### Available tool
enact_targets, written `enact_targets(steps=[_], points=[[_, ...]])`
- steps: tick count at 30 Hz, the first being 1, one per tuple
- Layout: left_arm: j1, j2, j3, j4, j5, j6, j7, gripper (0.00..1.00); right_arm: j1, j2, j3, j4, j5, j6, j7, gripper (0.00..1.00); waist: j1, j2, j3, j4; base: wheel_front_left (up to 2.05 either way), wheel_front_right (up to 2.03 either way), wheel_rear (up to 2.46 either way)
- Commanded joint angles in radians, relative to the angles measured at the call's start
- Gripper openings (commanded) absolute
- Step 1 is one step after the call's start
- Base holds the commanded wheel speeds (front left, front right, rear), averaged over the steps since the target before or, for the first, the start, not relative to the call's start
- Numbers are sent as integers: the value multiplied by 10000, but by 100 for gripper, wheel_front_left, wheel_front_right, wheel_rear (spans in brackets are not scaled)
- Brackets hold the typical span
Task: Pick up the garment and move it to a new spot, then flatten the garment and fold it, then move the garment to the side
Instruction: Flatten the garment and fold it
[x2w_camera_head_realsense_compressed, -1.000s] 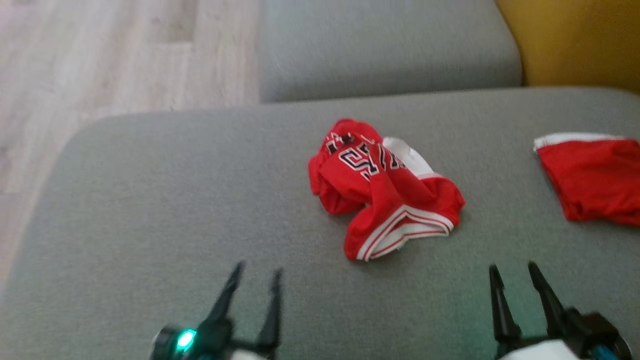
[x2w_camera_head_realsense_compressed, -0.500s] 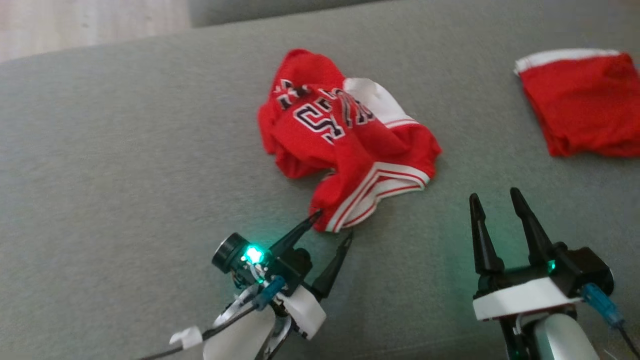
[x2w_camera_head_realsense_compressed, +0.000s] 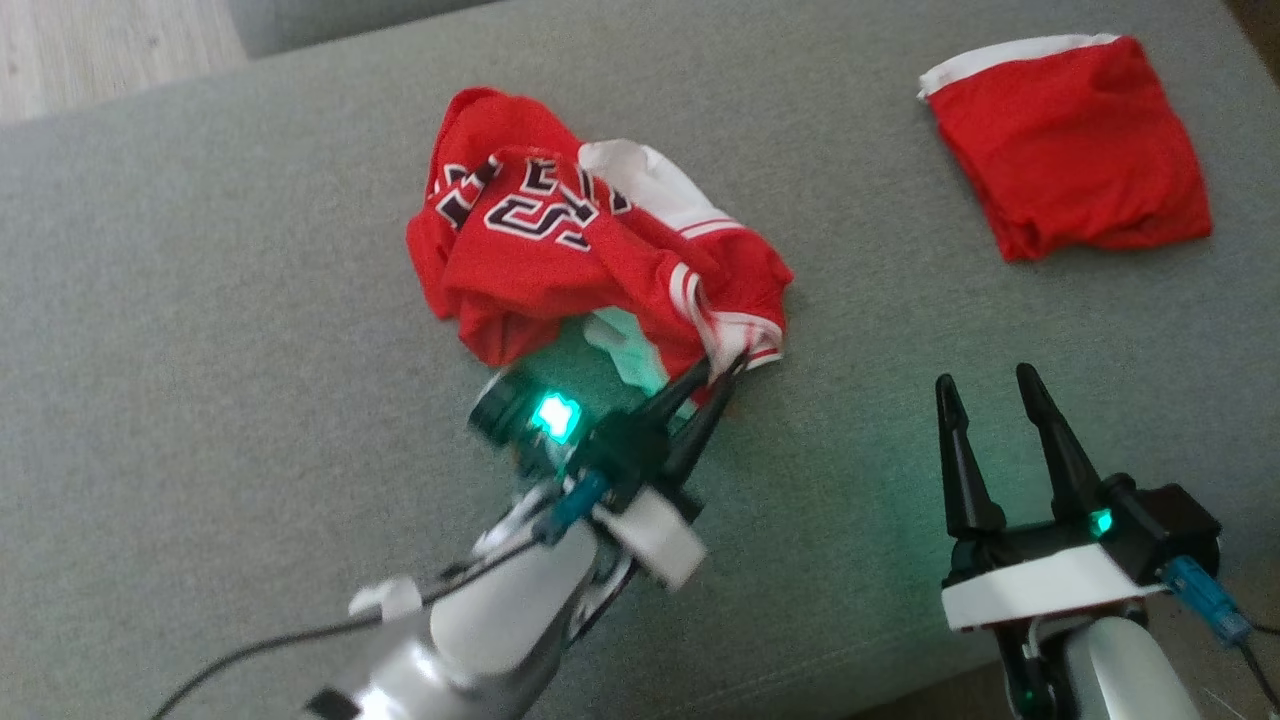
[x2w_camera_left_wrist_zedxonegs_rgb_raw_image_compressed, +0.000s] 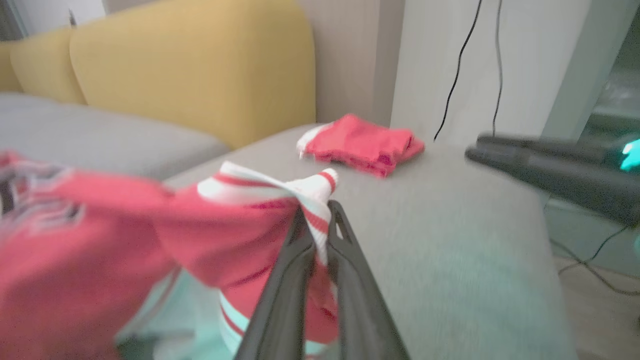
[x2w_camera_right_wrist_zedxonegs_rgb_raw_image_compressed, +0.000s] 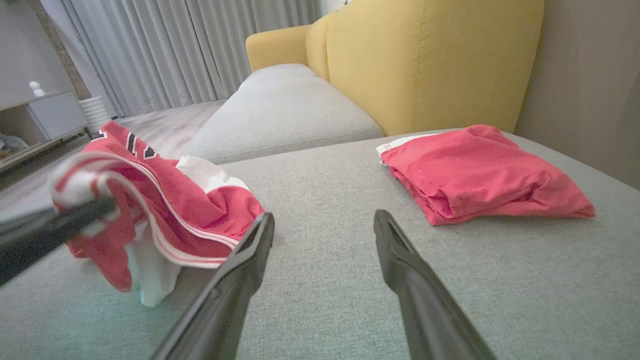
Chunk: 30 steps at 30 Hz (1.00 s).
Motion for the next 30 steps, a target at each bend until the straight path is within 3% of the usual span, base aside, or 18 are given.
enact_targets(steps=[1, 4, 10, 16, 19, 23, 26, 27, 28, 29, 30], points=[[-746, -3, 256, -712, -120, -20, -55, 0, -106, -62, 247, -261, 135, 65, -111, 100, 0, 0, -270, -123, 0, 0, 0], [-1875, -3, 376, -1291, -119, -121, -55, 0, -18, -62, 406, -174, 315, 65, -111, 100, 0, 0, -692, -290, 0, 0, 0], [-4981, 45, 1672, -475, 249, -265, -55, 0, 252, -62, 872, 17, 524, 65, -111, 100, 0, 0, -1562, -649, 0, 0, 0], [-6945, 761, 3118, -194, 581, -377, -55, 0, 469, -62, 581, -127, 568, 65, -111, 100, 0, 0, -1595, -117, 0, 0, 0], [-6212, 1297, 3456, -274, 620, -321, -55, 0, 528, -62, 312, -209, 552, 65, -111, 100, 0, 0, -1546, 284, 0, 0, 0], [-3814, 1986, 4041, -439, 210, -169, -55, 0, 520, -62, 88, -308, 553, 65, -111, 100, 0, 0, -1362, 707, 0, 0, 0], [-1525, 2236, 4521, -387, -220, 4, -55, 0, 529, -62, -20, -338, 536, 65, -111, 100, 0, 0, -1290, 923, 0, 0, 0], [-1525, 2236, 4521, -387, -220, 4, -55, 0, 529, -62, -20, -338, 536, 65, -111, 100, 0, 0, -1290, 923, 0, 0, 0], [-848, 2266, 4690, -360, -328, 79, -55, 8, 531, -62, -45, -334, 528, 65, -111, 100, 0, 0, -1273, 978, 0, 0, 0], [-215, 2228, 4896, -301, -488, 148, -55, 46, 541, -62, -64, -323, 515, 65, -111, 100, 0, 0, -1268, 1045, 0, 0, 0], [340, 2200, 5078, -239, -572, 229, -55, 100, 556, -62, -73, -305, 500, 65, -111, 100, 0, 0, -1286, 1098, 0, 0, 0]])
